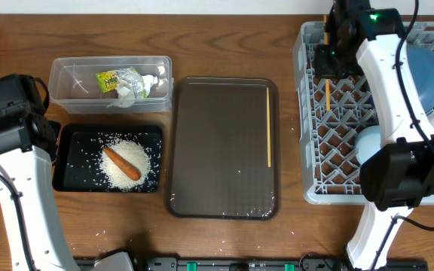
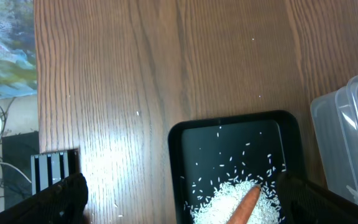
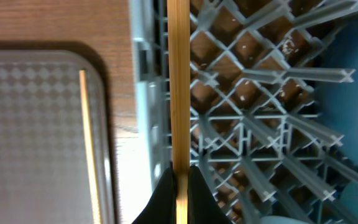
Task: Sort waste into correct bins and load items into the dishwasher rack
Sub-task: 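Carry the chopstick into the rack and release it, then return the right gripper to the tray and grasp the second chopstick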
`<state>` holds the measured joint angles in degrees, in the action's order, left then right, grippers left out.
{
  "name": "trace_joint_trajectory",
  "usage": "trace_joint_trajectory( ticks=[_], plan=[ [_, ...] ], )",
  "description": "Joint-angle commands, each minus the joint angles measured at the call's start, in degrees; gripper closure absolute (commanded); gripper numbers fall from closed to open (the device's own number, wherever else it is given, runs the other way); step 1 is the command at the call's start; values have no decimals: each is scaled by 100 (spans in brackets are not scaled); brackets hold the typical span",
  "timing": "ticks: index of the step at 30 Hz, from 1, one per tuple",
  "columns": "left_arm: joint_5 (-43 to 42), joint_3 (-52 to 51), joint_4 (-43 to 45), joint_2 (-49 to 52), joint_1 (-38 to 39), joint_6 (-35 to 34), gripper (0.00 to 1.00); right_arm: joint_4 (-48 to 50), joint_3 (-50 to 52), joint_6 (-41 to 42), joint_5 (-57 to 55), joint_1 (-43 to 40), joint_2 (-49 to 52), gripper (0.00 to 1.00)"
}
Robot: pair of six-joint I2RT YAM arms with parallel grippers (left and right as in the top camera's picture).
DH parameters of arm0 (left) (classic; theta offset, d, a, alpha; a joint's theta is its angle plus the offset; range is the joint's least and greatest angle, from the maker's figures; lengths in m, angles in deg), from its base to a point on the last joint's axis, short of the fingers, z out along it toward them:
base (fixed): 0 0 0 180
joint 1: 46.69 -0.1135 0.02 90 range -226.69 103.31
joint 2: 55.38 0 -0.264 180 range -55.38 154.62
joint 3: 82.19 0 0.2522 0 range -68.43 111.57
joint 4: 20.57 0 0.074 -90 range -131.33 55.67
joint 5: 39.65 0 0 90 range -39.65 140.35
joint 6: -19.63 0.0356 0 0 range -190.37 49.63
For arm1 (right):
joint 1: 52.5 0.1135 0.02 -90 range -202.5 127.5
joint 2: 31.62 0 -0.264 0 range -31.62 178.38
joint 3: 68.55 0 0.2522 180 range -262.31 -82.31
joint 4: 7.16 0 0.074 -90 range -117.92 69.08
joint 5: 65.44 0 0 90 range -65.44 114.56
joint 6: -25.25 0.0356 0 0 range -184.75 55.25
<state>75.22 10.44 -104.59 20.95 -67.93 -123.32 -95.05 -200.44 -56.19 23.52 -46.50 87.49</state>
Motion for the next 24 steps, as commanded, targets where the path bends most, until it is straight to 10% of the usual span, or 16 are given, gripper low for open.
trace_joint_trajectory(
  ticks=[1,8,15,24],
  plan=[
    [131,4,-22,7,-24,-94,1,153,295,-243,52,-26,7,99],
    [131,4,-22,7,-24,-94,1,651,949,-234,155,-13,7,85],
    [131,4,-22,7,-24,-94,1,581,1102,-179,146,35,-24,1],
    [131,4,-20,7,-24,-94,1,-136,514,363,570,321,-540,1]
  ],
)
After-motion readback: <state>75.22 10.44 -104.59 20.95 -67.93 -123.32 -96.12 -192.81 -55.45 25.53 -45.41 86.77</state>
